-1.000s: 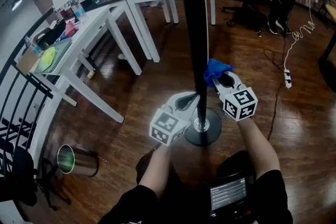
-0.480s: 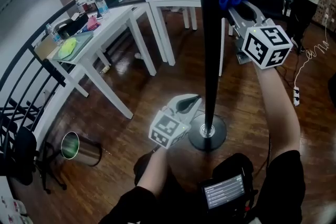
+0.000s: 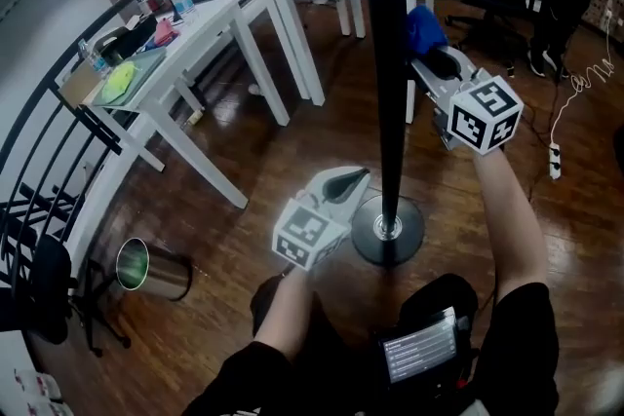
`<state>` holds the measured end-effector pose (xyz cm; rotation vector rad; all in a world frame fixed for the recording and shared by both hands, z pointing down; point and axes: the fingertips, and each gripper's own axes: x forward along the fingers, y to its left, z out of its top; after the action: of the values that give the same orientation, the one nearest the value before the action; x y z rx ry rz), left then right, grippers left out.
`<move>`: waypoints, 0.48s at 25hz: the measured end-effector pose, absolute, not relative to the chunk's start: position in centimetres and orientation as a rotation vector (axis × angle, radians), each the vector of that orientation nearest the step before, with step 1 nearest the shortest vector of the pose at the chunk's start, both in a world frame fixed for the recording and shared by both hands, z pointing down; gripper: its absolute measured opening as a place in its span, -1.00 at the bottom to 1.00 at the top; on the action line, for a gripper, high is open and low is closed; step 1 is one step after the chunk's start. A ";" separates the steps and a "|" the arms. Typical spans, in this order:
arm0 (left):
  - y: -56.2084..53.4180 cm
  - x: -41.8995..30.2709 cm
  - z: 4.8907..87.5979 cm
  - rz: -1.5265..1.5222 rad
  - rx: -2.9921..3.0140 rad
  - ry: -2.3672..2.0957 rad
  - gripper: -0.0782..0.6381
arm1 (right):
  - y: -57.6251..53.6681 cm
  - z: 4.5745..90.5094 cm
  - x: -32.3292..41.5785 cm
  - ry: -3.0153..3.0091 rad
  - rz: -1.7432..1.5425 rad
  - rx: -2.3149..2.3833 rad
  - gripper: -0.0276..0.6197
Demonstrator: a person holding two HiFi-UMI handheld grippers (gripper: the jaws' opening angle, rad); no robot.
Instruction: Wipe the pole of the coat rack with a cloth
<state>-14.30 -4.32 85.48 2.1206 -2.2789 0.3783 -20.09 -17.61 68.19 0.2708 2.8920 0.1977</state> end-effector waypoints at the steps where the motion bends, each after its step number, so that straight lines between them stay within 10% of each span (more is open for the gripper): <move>1: -4.3 -14.2 85.8 0.382 2.126 -2.268 -0.78 | -17.6 70.4 -19.9 2.910 0.120 0.285 -0.71; 12: -5.5 -13.9 88.5 0.364 2.167 -2.186 -0.78 | -17.7 90.2 -17.0 3.058 -0.393 0.249 -0.71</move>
<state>-13.90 -5.54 88.54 2.1673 -2.1858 0.3641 -17.00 -17.69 90.21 0.2492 3.0585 -0.3928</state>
